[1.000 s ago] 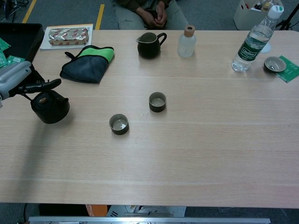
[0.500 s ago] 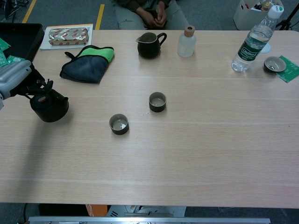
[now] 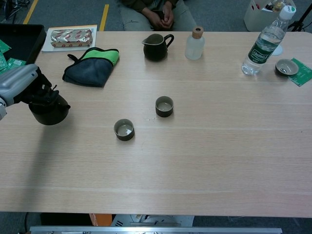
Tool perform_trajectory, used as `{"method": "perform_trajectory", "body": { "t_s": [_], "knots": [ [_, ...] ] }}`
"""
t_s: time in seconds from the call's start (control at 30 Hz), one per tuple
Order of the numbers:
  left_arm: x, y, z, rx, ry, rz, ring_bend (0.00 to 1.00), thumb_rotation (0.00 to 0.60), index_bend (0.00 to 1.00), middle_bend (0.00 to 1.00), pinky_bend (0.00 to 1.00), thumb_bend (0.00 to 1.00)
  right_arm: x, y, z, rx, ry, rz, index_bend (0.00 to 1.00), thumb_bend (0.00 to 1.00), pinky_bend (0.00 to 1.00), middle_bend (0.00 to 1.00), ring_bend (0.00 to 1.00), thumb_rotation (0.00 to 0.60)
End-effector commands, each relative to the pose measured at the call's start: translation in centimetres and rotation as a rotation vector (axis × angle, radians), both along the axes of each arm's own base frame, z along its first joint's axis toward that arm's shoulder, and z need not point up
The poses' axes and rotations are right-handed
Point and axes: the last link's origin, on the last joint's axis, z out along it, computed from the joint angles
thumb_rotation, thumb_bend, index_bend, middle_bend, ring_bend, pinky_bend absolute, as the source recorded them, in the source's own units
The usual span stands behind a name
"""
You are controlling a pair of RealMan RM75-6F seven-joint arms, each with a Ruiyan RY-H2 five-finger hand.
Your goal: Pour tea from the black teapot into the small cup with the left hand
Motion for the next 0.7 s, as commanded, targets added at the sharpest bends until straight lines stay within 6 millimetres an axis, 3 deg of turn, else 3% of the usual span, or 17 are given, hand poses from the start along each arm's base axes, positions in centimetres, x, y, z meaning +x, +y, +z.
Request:
{"method": "perform_trajectory", "body": {
  "t_s": [0.03, 0.1, 0.33, 0.7],
  "knots": [
    [0.3, -0.2, 0.0, -0.006, -0.011, -0.007, 0.92, 0.452, 0.96, 1.0, 0.2, 0.47, 0.0, 0.0, 0.0, 0.001, -0.001, 0.001, 0.27, 0.11, 0.32, 0.36, 0.29, 0.6],
    [0.5, -0.4, 0.0, -0.01, -0.018, -0.011, 0.92, 0.41, 0.96, 1.0, 0.2, 0.47, 0.0, 0.0, -0.1, 0.002, -0.001, 0.0, 0.27, 0.11, 0.32, 0.36, 0.29, 0.6],
    [1.5, -1.0, -0.8, -0.047, -0.022, -0.039, 0.92, 0.407, 0.96, 1.0, 0.2, 0.47, -0.1, 0.1, -0.1, 0.006, -0.002, -0.006, 0.27, 0.11, 0.32, 0.36, 0.29, 0.6],
    [3.8, -1.8, -2.6, -0.098, -0.022, -0.119, 0.92, 0.498, 0.96, 1.0, 0.2, 0.47, -0.2, 0.3, -0.2, 0.007, -0.005, -0.009, 0.27, 0.11, 0.32, 0.36, 0.29, 0.6]
  ]
}}
